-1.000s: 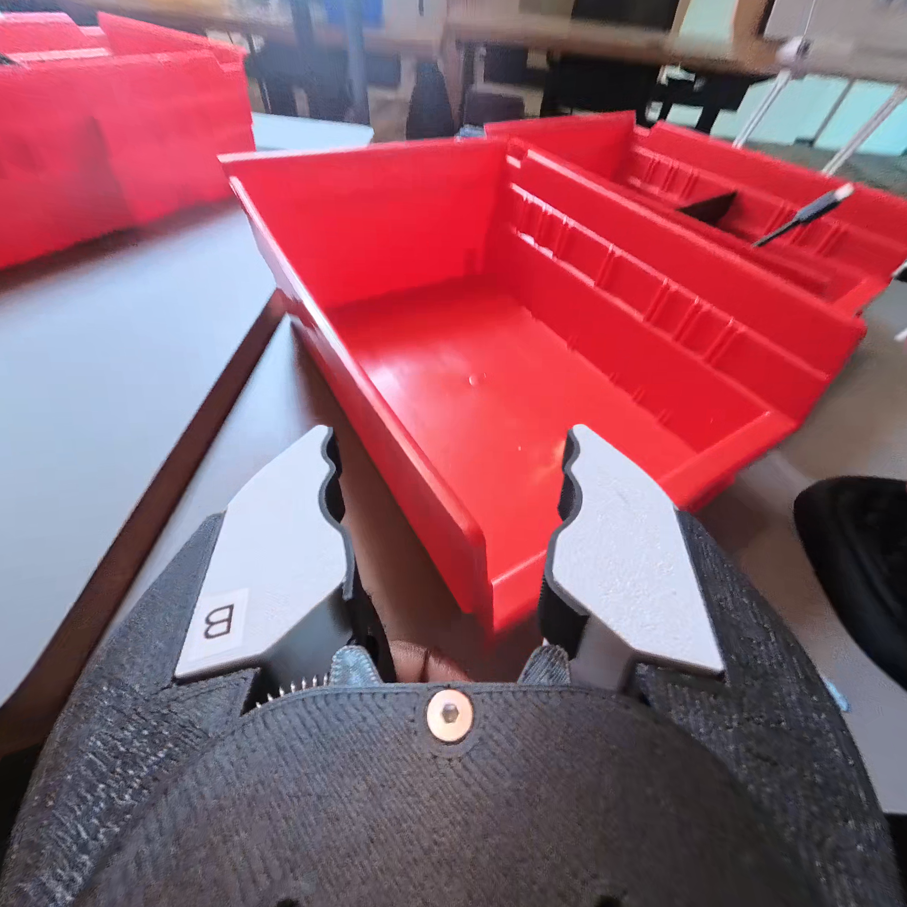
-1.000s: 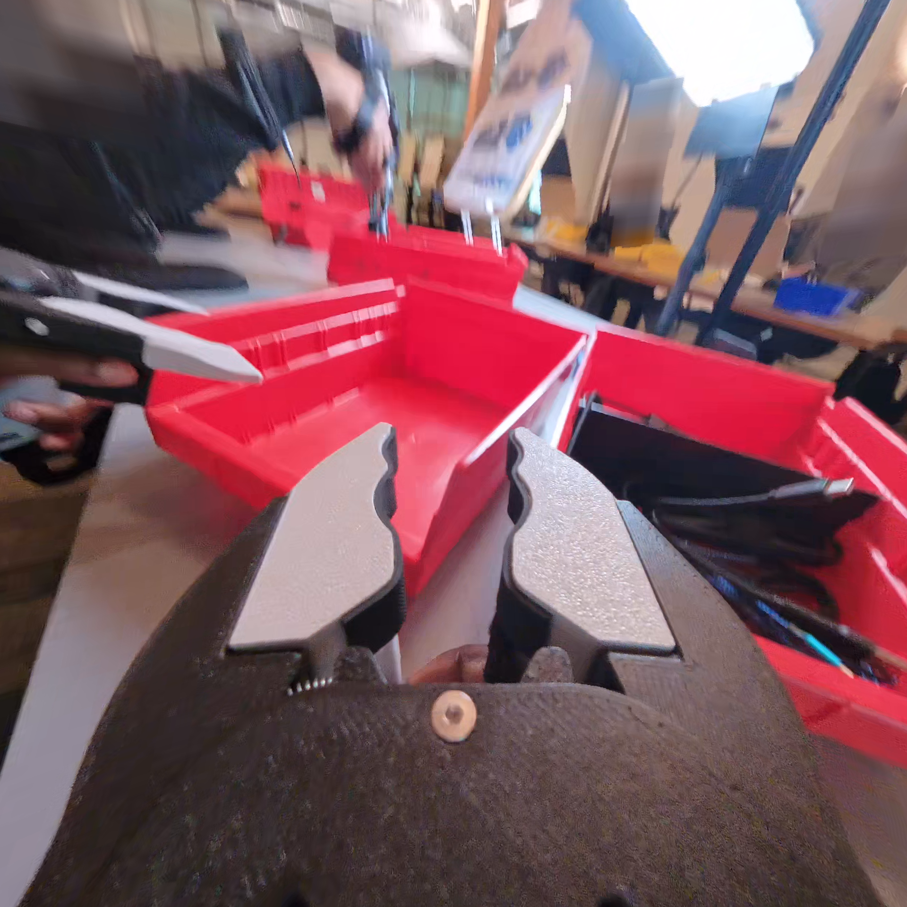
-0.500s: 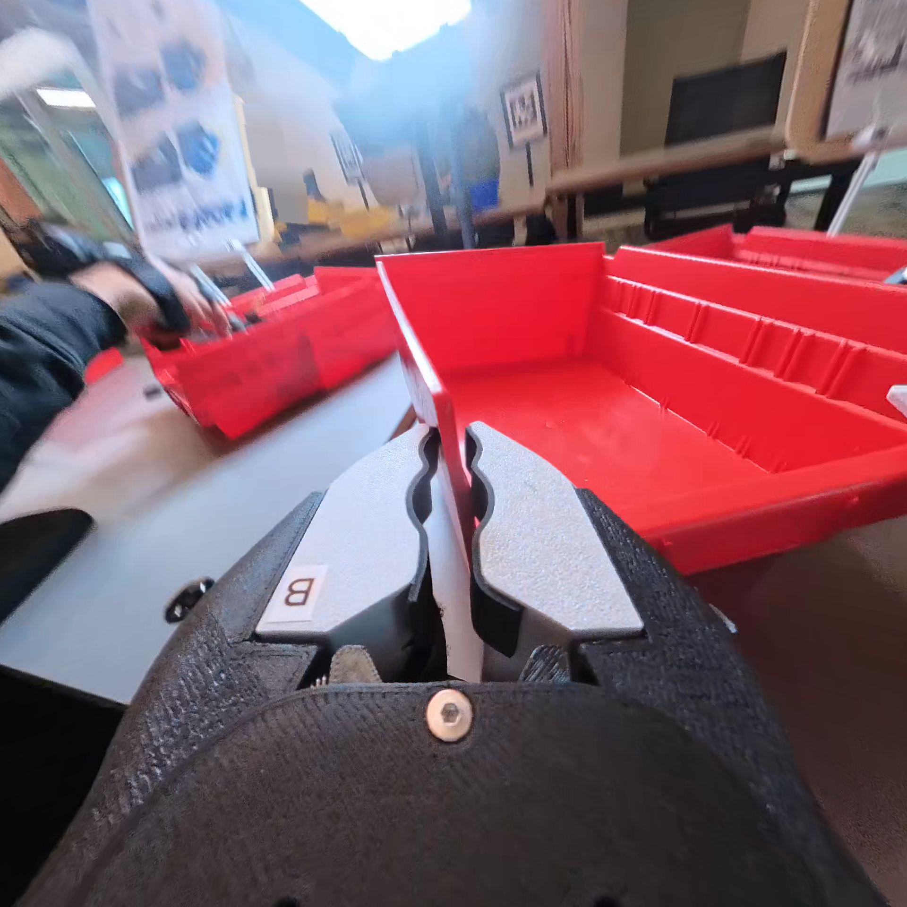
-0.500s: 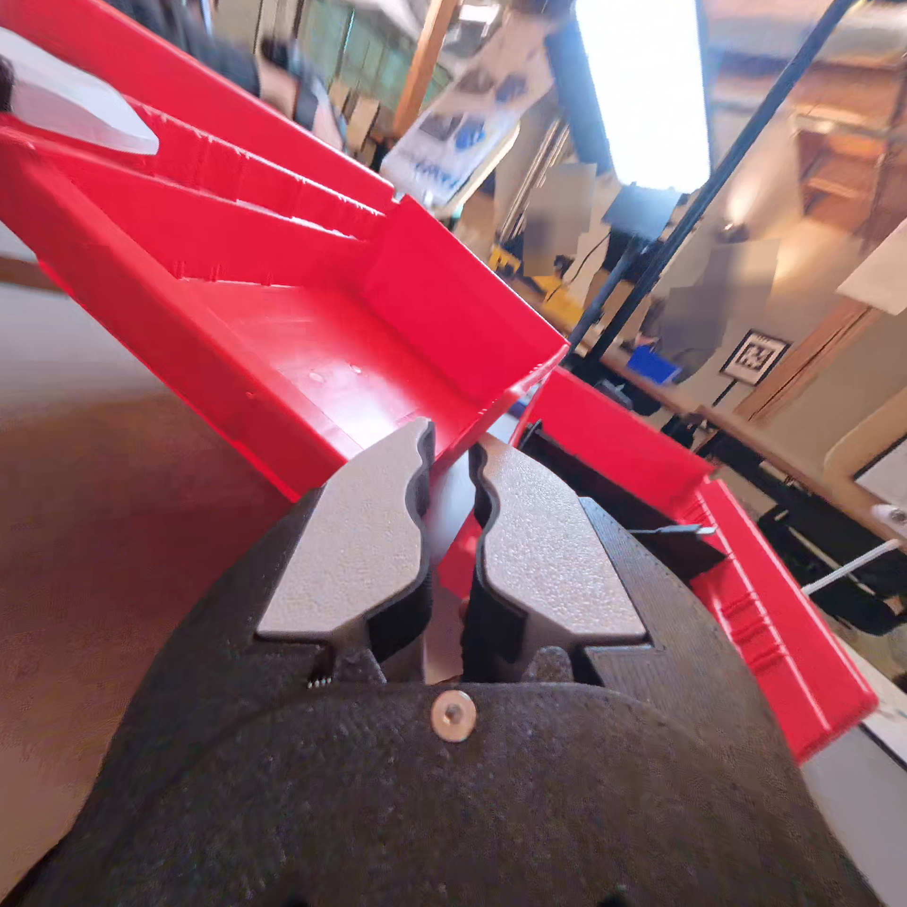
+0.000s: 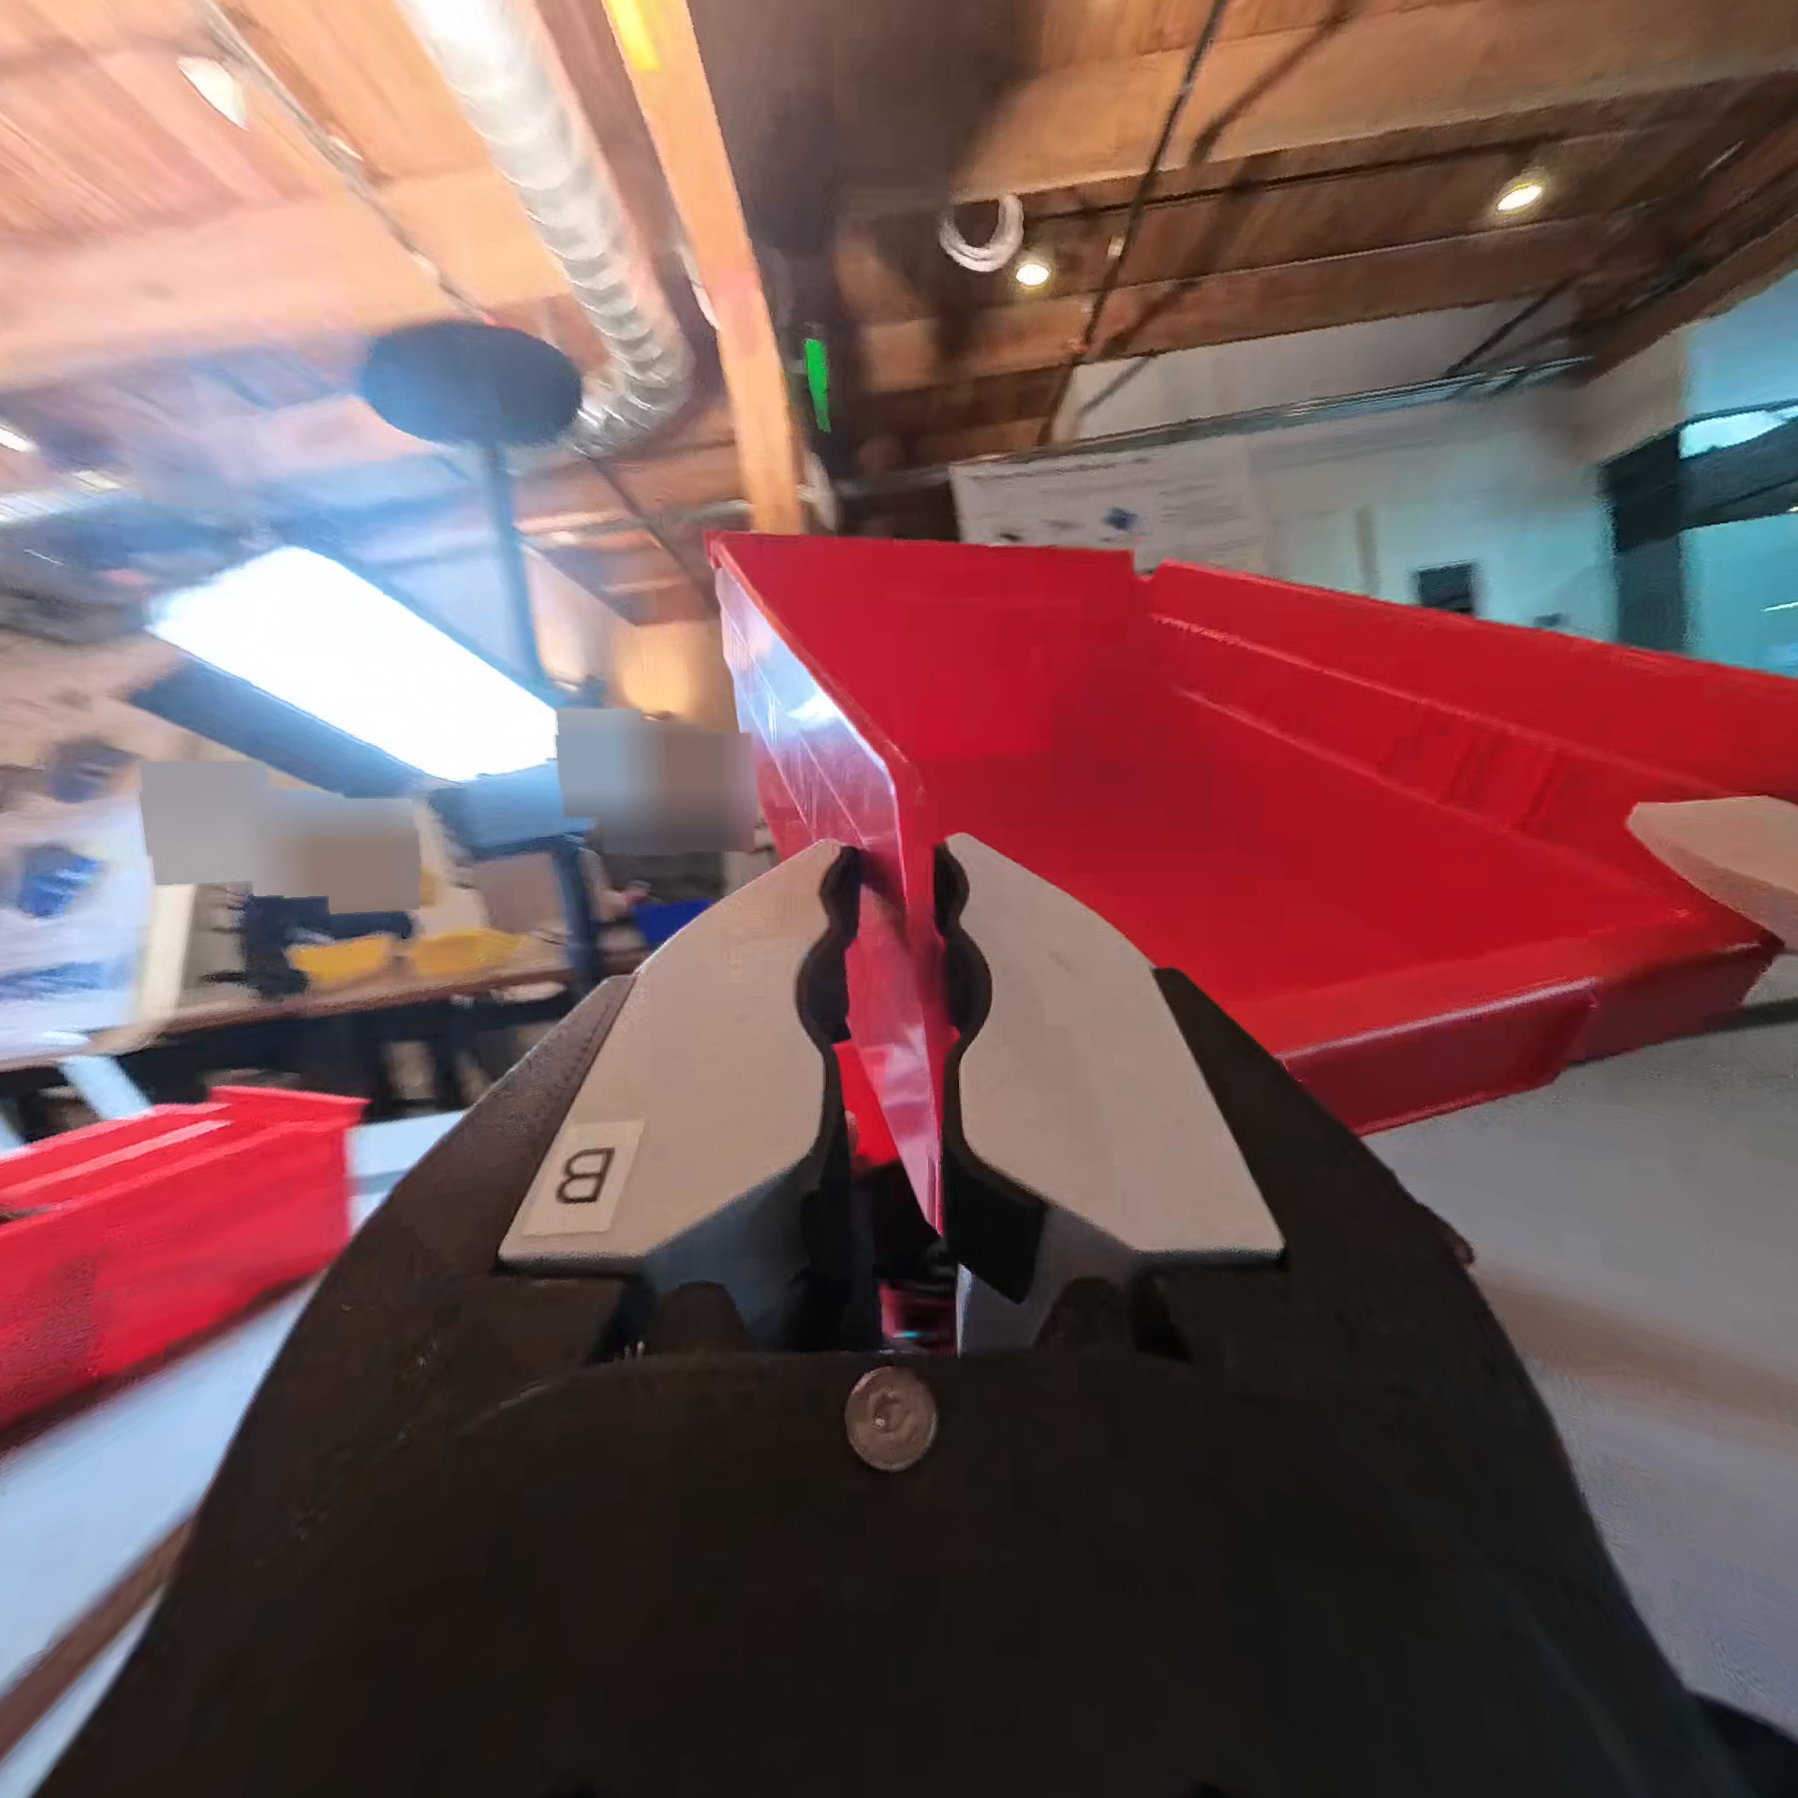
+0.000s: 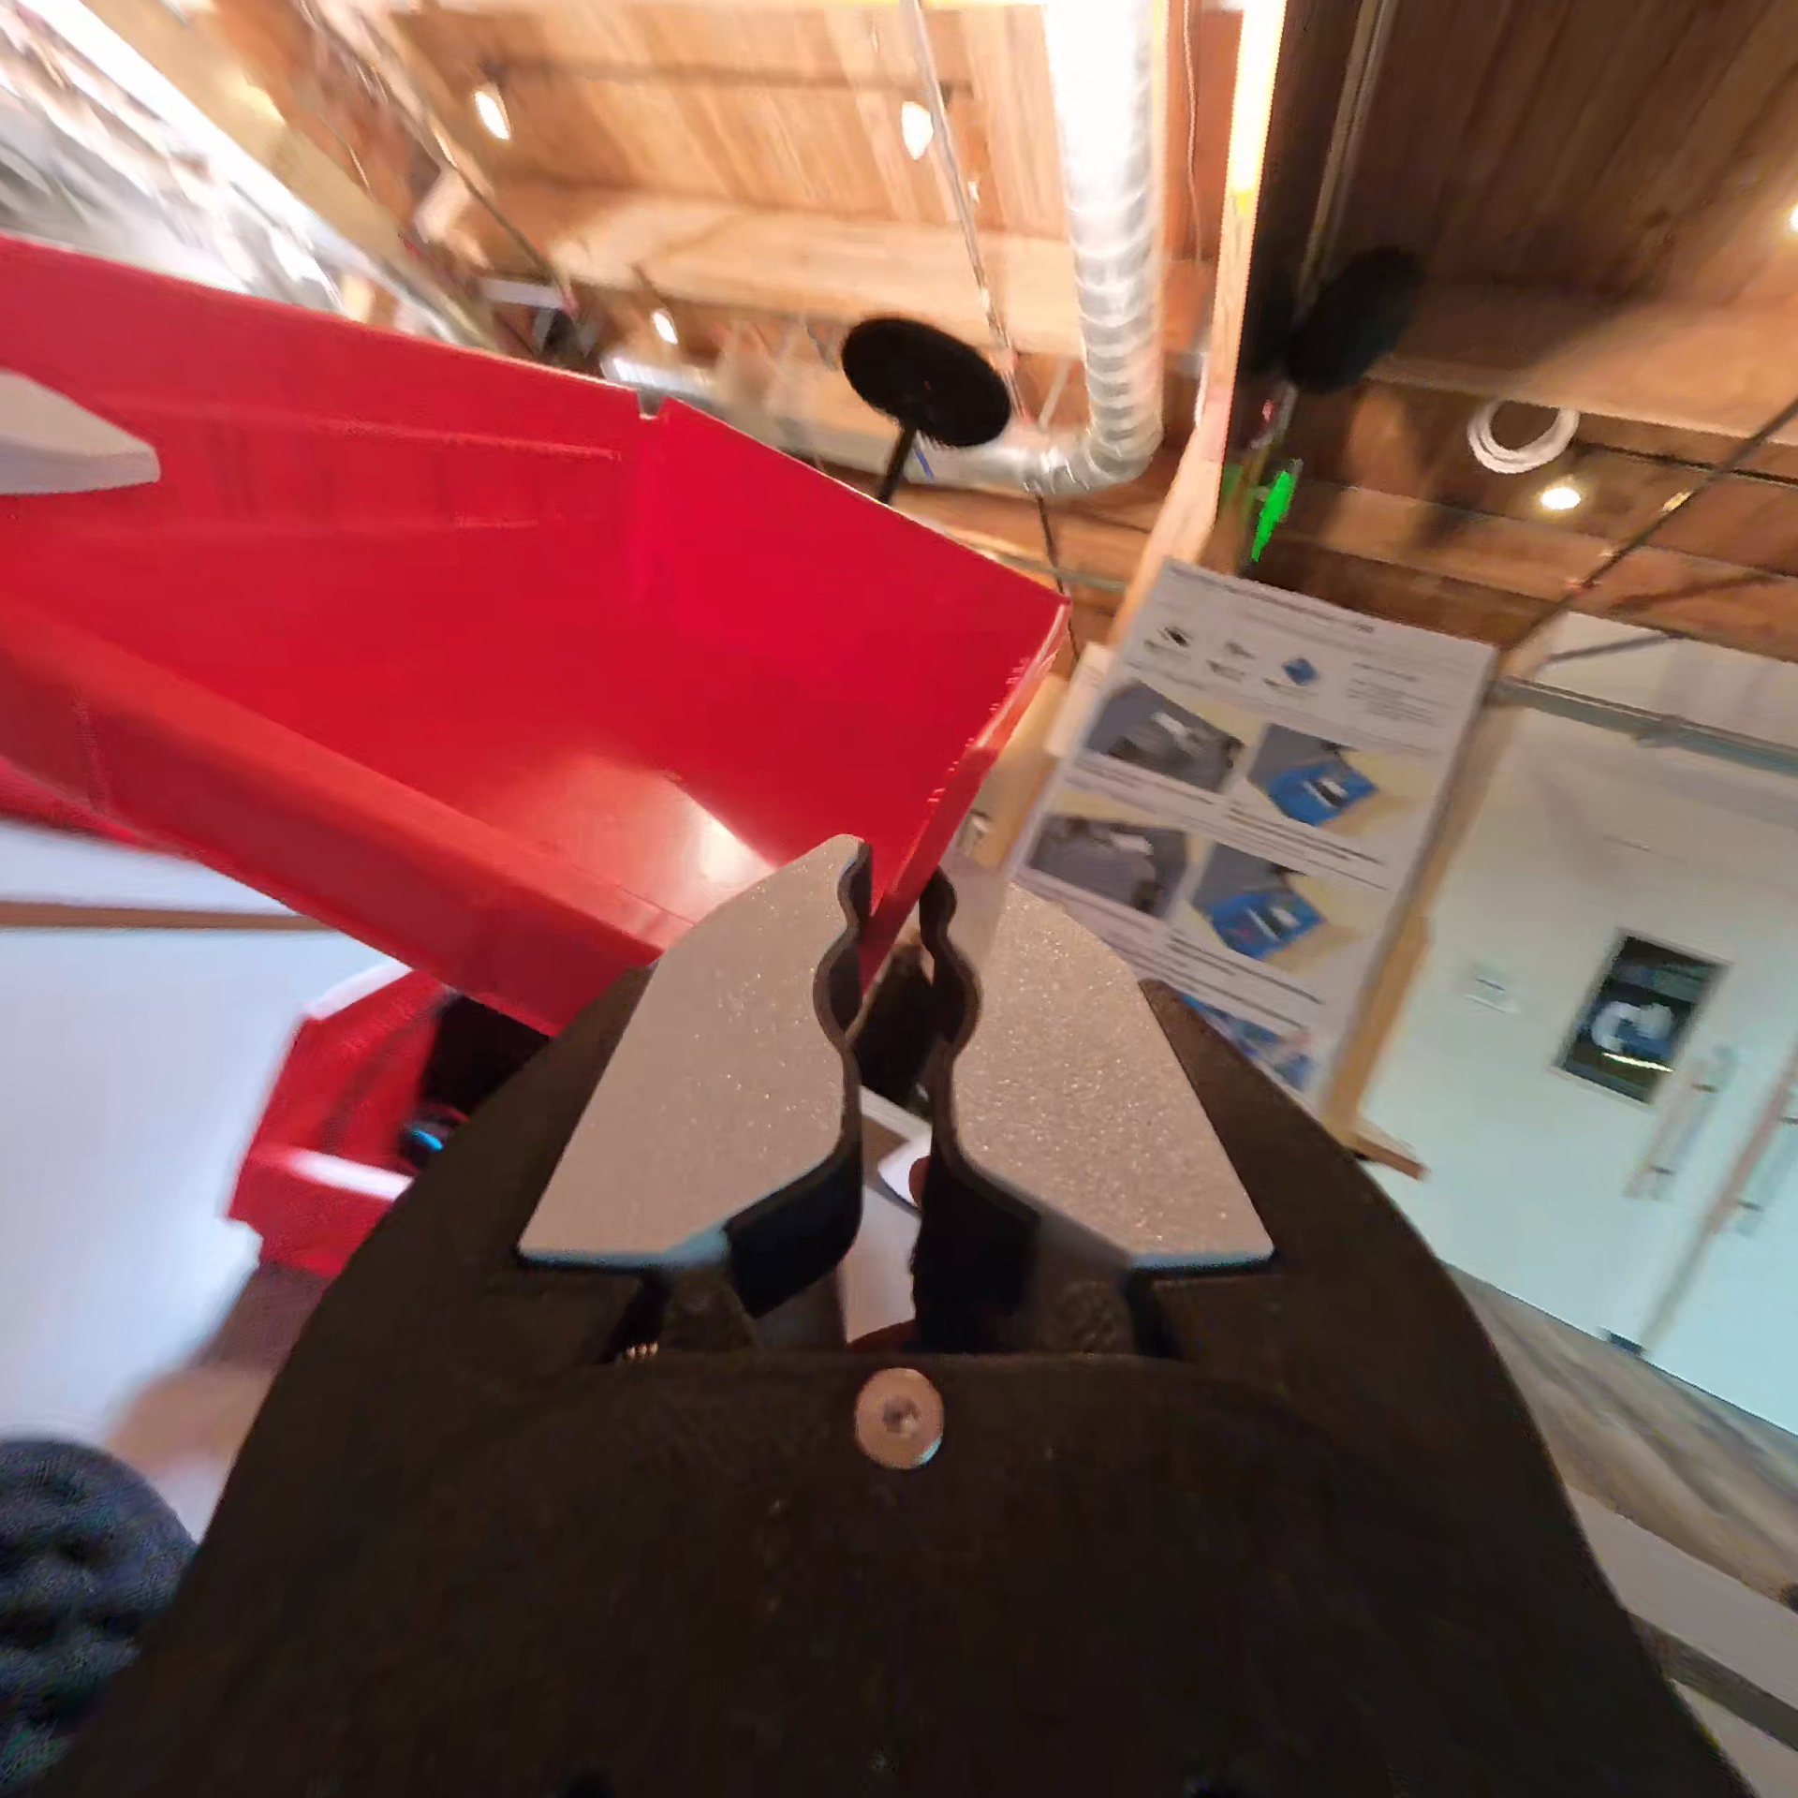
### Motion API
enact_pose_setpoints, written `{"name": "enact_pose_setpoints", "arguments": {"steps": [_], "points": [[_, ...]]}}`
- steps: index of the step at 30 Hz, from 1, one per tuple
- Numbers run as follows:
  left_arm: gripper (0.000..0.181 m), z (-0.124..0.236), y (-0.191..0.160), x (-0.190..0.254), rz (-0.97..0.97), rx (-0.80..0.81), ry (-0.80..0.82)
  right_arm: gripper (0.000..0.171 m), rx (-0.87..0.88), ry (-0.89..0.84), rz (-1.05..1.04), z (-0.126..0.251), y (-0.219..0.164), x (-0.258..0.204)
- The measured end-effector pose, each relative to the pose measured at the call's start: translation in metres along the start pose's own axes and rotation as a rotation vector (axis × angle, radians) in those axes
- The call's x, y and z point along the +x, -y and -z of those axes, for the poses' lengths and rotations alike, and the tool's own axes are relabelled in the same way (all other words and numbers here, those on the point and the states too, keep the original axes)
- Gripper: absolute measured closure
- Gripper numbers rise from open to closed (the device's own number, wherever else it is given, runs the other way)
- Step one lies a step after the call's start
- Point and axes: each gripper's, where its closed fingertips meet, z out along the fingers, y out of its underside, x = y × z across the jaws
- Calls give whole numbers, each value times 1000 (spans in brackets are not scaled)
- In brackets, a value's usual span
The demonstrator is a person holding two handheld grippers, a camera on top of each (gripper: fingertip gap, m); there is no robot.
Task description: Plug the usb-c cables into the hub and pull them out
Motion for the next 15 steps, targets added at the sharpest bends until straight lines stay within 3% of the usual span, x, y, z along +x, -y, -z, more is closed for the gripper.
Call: {"name": "enact_pose_setpoints", "arguments": {"steps": [4, 8, 11, 15], "points": [[166, -37, -28, 76, 86, -78, -164, 161, -184, -109, 134, 38, -38, 63], [164, -67, -62, 163, 116, -239, -384, 162, -347, -244, 119, 81, -76, 127], [163, -79, -89, 222, 107, -358, -534, 163, -454, -332, 107, 111, -99, 165], [163, -84, -112, 280, 82, -396, -647, 163, -571, -408, 107, 149, -128, 199]]}}
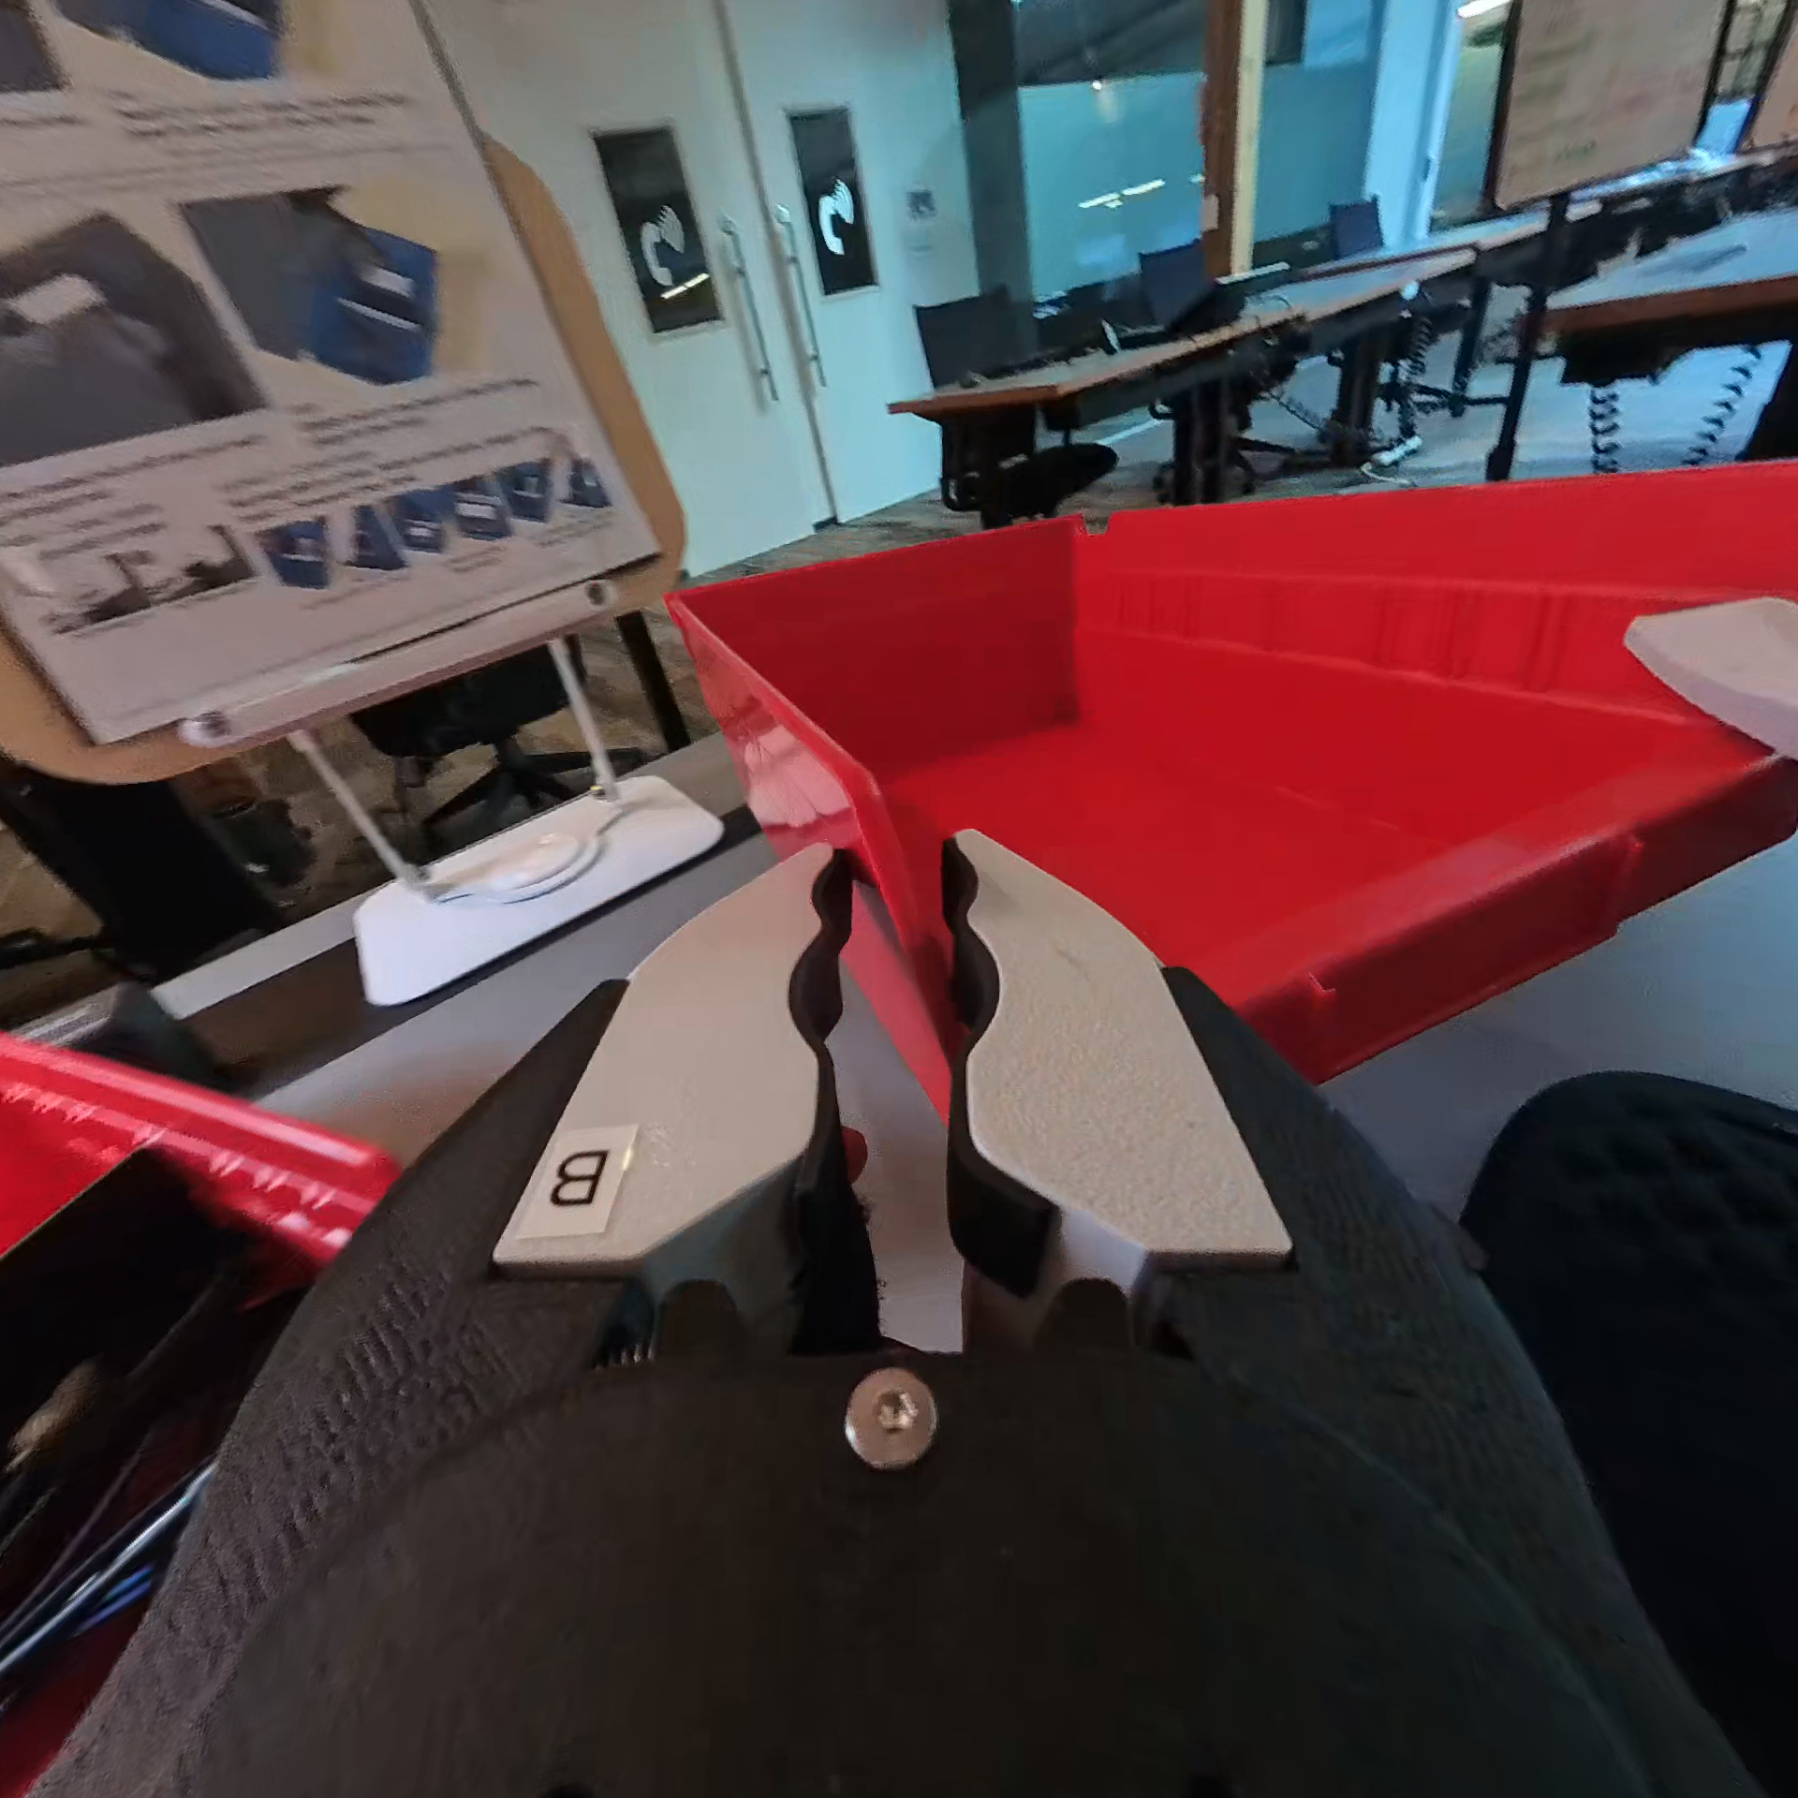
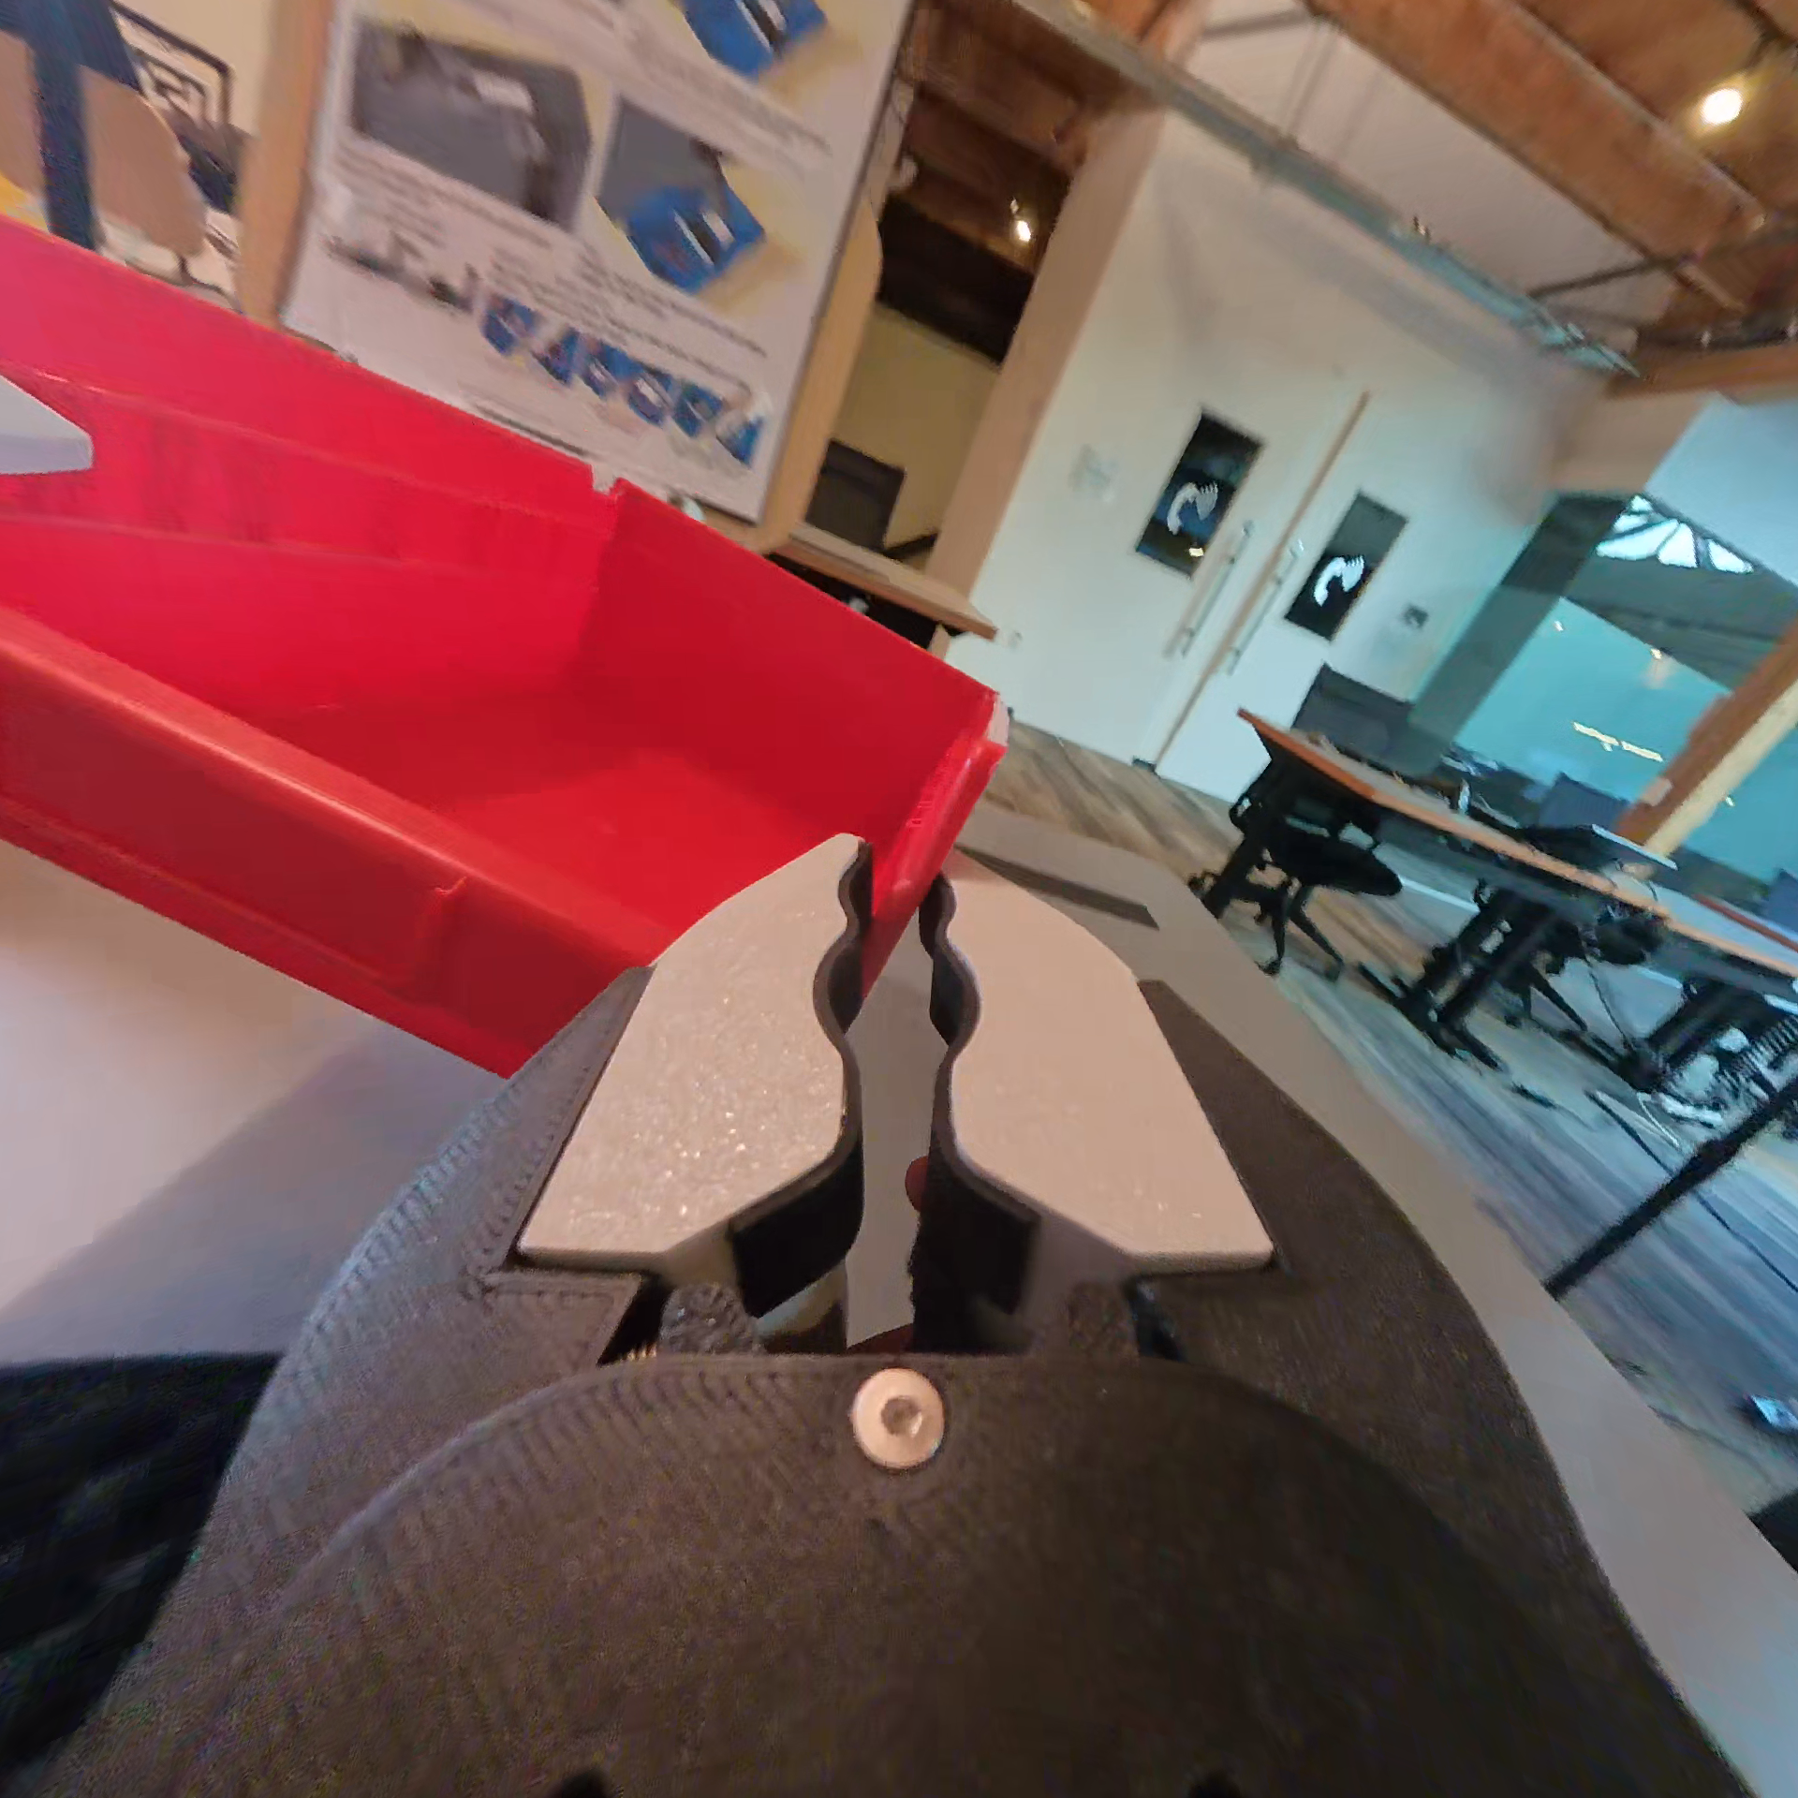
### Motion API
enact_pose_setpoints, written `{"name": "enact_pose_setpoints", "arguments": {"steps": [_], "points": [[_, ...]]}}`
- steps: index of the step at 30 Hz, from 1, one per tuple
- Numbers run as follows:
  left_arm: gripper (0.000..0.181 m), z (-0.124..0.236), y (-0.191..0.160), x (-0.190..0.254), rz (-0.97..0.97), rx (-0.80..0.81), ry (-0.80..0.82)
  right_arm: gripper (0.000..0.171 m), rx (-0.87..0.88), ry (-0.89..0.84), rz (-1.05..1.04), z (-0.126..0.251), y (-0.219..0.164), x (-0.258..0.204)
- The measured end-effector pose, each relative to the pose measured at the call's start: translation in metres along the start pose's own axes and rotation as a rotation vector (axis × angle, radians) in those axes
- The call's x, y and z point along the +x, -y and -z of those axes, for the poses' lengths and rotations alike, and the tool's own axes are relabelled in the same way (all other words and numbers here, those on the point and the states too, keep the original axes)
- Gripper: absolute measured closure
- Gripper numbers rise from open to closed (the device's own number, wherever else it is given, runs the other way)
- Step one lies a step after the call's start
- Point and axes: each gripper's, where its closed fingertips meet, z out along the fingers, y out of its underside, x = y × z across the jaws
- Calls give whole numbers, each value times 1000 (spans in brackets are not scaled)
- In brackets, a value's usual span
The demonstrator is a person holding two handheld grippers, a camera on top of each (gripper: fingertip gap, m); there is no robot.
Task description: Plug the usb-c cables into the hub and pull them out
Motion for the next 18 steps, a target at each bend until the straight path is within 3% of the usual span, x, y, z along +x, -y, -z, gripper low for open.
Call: {"name": "enact_pose_setpoints", "arguments": {"steps": [7, 12, 18], "points": [[160, -52, -31, 47, -35, -60, -128, 162, -169, -57, 15, -2, -59, 37], [154, -55, -51, 58, -53, -112, -191, 163, -195, 5, -113, -1, -72, 39], [150, -55, -75, 69, 96, -188, -318, 160, -353, 106, -126, 1, -107, 32]]}}
